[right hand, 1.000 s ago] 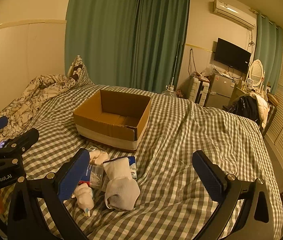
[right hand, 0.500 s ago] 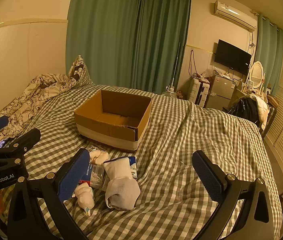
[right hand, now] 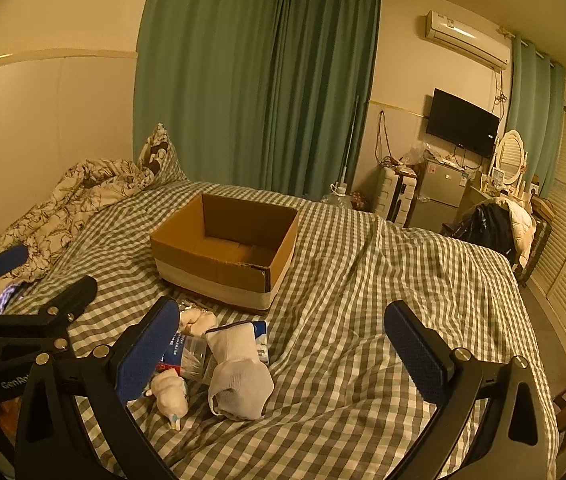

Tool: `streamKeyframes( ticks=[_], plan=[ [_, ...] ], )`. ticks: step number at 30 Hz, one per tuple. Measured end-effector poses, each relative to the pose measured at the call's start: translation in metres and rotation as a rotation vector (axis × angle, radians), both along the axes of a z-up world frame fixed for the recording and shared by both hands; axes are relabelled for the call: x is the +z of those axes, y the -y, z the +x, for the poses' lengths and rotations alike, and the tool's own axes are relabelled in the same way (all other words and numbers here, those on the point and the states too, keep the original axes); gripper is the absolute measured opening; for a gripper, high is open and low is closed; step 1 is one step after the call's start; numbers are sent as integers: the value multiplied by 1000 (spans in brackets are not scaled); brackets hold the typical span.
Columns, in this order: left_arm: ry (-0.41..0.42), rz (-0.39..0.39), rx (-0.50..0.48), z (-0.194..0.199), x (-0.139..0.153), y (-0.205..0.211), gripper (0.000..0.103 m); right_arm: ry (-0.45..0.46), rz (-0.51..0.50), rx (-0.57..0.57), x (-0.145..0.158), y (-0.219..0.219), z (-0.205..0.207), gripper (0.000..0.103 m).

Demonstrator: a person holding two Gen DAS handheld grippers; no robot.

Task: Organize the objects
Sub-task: 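Move both tools toward the pile of items in front of the box, then grasp the white plush toy with the left tool while the right tool grasps the white sock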

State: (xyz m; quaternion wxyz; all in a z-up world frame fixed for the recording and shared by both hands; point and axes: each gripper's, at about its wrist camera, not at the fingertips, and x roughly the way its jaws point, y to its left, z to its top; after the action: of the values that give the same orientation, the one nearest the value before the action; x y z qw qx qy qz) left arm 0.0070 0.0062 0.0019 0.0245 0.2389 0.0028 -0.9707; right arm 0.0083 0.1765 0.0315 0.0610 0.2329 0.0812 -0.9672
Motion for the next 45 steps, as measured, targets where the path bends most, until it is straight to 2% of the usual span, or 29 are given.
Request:
streamKeyframes(
  ticks=[5,18,26,28,29,30,31,33,36,42,45],
  plan=[
    [64,12,1,-9,-14,-5,103,24,6,-7,-7,-6,-5,103],
    [323,-10,-68,-36,-99,-44,103,219,0,-39,-74,-29,-44,103],
    [445,-15,-103,-45,-143,-60,100,287,2,-16,-94,-19,-53,103],
    [461,-3,-109,-47,-152,-60,96,303,4,-11,-99,-16,-55,103],
    [467,-1,-116,-48,-156,-60,84,312,6,-9,-101,-14,-56,103],
    [476,-1,-124,-49,-159,-60,62,322,8,-7,-104,-12,-57,103],
    [492,0,-136,-50,-164,-60,61,329,10,-7,-105,-11,-58,103],
    [487,19,-145,-47,-162,-56,61,341,9,-7,-108,-10,-60,103],
    [445,55,-150,-39,-143,-44,61,349,10,-1,-109,-7,-61,103],
    [328,-2,-46,-27,-102,-14,61,386,-9,-4,-118,-5,-69,97],
    [309,-3,-18,-31,-94,0,61,426,-21,9,-127,0,-77,93]
  ],
)
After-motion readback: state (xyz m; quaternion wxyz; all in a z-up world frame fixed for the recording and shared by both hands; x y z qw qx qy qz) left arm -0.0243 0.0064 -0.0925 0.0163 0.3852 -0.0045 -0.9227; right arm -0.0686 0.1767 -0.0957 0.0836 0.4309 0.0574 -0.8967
